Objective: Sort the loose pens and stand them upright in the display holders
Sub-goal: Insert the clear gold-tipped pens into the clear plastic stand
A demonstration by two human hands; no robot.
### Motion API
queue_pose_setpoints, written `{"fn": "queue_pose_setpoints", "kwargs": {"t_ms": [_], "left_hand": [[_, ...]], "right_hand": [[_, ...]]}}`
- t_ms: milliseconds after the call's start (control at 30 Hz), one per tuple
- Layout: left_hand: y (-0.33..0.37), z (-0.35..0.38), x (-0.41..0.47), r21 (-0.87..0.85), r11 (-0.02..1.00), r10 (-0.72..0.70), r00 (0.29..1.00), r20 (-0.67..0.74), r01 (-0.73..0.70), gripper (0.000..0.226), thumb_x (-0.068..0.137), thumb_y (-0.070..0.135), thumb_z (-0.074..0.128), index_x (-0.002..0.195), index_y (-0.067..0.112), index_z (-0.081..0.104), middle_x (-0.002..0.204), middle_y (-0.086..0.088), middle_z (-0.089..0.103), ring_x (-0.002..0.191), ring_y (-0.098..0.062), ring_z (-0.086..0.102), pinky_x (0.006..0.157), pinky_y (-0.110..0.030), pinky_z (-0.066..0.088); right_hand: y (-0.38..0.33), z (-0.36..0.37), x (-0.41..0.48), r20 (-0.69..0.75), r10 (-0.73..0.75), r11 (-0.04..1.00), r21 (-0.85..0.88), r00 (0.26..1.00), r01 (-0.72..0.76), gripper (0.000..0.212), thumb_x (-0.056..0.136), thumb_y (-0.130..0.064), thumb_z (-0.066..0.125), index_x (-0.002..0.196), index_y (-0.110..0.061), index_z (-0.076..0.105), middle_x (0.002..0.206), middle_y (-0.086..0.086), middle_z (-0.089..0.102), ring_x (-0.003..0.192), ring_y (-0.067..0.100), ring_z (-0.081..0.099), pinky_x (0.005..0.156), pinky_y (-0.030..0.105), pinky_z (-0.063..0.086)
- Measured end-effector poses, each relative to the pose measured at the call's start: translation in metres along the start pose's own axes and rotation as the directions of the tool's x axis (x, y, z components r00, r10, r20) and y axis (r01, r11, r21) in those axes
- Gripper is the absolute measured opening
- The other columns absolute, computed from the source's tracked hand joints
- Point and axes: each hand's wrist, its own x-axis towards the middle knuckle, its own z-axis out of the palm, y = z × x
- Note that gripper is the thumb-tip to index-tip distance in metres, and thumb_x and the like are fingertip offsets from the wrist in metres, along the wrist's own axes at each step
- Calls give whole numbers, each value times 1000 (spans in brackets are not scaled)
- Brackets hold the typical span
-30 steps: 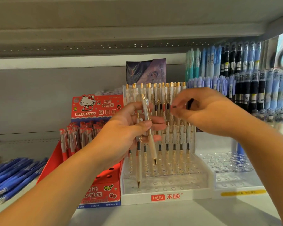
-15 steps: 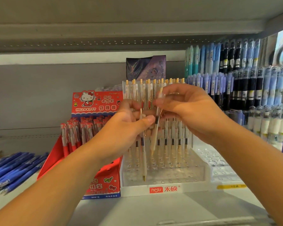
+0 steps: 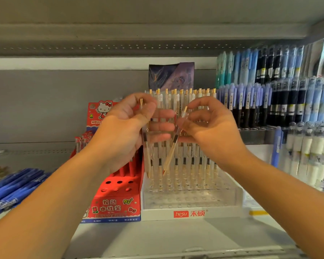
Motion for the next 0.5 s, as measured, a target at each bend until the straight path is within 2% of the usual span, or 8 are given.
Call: {"fn": "queue_pose_setpoints", "kwargs": {"t_ms": [67, 100, 200, 233, 333, 433, 500], "left_hand": [[3, -1, 0, 27, 999, 24, 999, -26, -23, 17, 86, 29, 55, 98, 17, 59, 92, -15, 75, 52, -18, 59, 48, -27, 49], [5, -1, -1, 31, 999, 22, 999, -39, -21, 17, 87, 30, 55, 98, 17, 59, 87, -13, 74, 47, -14, 50, 45, -24, 43], [7, -1, -3, -2, 999, -44, 998, -39, 44, 14, 95, 22, 52, 102, 15, 61, 77, -8, 65, 48, -11, 39, 44, -21, 32], [7, -1, -5, -13, 997, -81, 996, -30, 81, 14, 96, 15, 49, 104, 14, 61, 77, -9, 63, 49, -12, 39, 45, -22, 31], [7, -4, -9, 4, 991, -130, 991, -30, 131, 37, 93, -8, 32, 111, 8, 60, 81, -11, 58, 53, -15, 43, 48, -26, 33], [7, -4, -10, 73, 991, -108, 992, -63, 112, 44, 96, -13, 30, 122, 6, 60, 85, -13, 55, 58, -17, 55, 50, -25, 45], [6, -5, -10, 75, 993, -89, 993, -75, 94, 41, 99, -10, 35, 128, 8, 58, 89, -15, 58, 70, -20, 69, 59, -25, 55]], "right_hand": [[5, 4, -2, -2, -6, 1000, -25, 1000, 6, 31, 81, 2, 74, 97, -16, 54, 89, 16, 65, 74, 26, 74, 57, 36, 61], [7, 7, -3, -4, -11, 1000, -29, 1000, 11, 31, 81, 2, 75, 93, -18, 55, 88, 12, 64, 75, 25, 73, 57, 35, 61], [14, 13, -4, -6, -62, 997, -45, 998, 62, 29, 82, 2, 75, 86, -19, 54, 85, 6, 62, 79, 23, 71, 59, 36, 62], [17, 14, -5, 0, -79, 995, -56, 997, 79, 29, 82, 1, 75, 85, -20, 55, 87, 8, 62, 81, 25, 71, 60, 37, 62], [23, 16, -5, 33, -108, 983, -146, 994, 111, 29, 81, -4, 77, 84, -25, 57, 90, 8, 65, 85, 28, 70, 65, 41, 62], [27, 20, -5, 75, -116, 963, -237, 990, 130, 29, 80, -13, 79, 82, -34, 59, 88, 0, 67, 85, 20, 71, 70, 42, 62], [28, 22, -6, 109, -121, 950, -276, 987, 147, 28, 80, -19, 79, 86, -36, 58, 89, -3, 68, 85, 17, 71, 73, 42, 61]]}}
